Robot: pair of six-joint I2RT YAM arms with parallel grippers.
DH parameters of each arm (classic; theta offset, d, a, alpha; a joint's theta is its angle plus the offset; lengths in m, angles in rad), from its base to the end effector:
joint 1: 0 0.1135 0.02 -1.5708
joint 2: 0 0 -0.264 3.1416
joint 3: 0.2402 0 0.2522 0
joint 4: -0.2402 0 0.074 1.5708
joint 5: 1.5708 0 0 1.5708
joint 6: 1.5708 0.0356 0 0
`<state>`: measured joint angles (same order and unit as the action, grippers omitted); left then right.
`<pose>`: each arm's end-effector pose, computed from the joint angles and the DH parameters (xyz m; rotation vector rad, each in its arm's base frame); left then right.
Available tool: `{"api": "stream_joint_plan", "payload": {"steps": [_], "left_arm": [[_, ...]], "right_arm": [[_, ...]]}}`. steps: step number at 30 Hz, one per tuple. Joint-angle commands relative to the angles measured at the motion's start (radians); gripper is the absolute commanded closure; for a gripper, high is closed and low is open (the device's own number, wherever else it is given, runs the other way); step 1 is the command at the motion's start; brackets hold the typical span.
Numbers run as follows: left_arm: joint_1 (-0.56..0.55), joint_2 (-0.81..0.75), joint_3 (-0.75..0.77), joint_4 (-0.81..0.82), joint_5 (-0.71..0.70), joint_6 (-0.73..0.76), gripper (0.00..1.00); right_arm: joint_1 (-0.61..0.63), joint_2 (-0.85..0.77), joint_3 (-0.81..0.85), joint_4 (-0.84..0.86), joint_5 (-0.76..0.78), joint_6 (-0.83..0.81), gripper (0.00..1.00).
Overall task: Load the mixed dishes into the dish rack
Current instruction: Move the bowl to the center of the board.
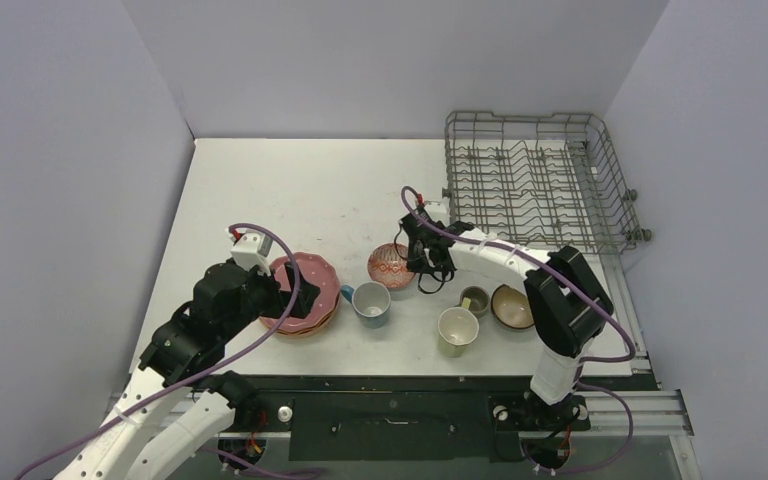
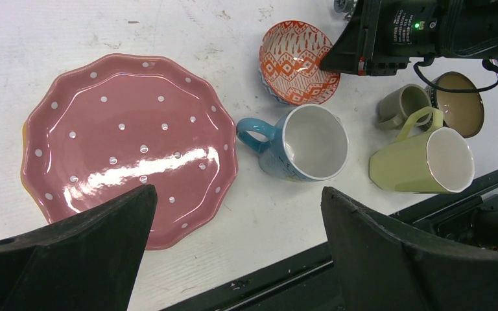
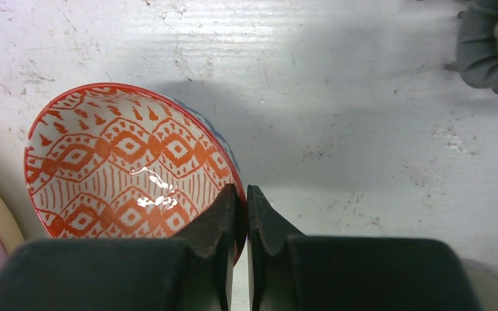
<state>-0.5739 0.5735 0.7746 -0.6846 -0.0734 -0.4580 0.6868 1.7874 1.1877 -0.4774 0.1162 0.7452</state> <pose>0.1049 -0.0647 0.3136 0.0751 2.0996 -0.5592 0.2846 0.2280 0.1863 0.1173 2.6737 0.3252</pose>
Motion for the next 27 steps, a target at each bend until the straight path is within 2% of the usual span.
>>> {"api": "stream_joint_plan", "payload": {"steps": [1, 12, 27], "left_arm": [[0.005, 0.002, 0.001, 0.047, 0.001, 0.016, 0.04], [0.007, 0.009, 0.002, 0.049, 0.004, 0.016, 0.04], [0.017, 0.017, 0.002, 0.052, 0.008, 0.018, 0.04]], "right_arm": [[-0.017, -0.061, -0.036, -0.057, 0.062, -0.037, 1.00], [-0.020, -0.160, -0.108, -0.105, 0.074, -0.101, 1.00], [-0.004, -0.273, -0.240, -0.127, -0.004, -0.192, 1.00]]}}
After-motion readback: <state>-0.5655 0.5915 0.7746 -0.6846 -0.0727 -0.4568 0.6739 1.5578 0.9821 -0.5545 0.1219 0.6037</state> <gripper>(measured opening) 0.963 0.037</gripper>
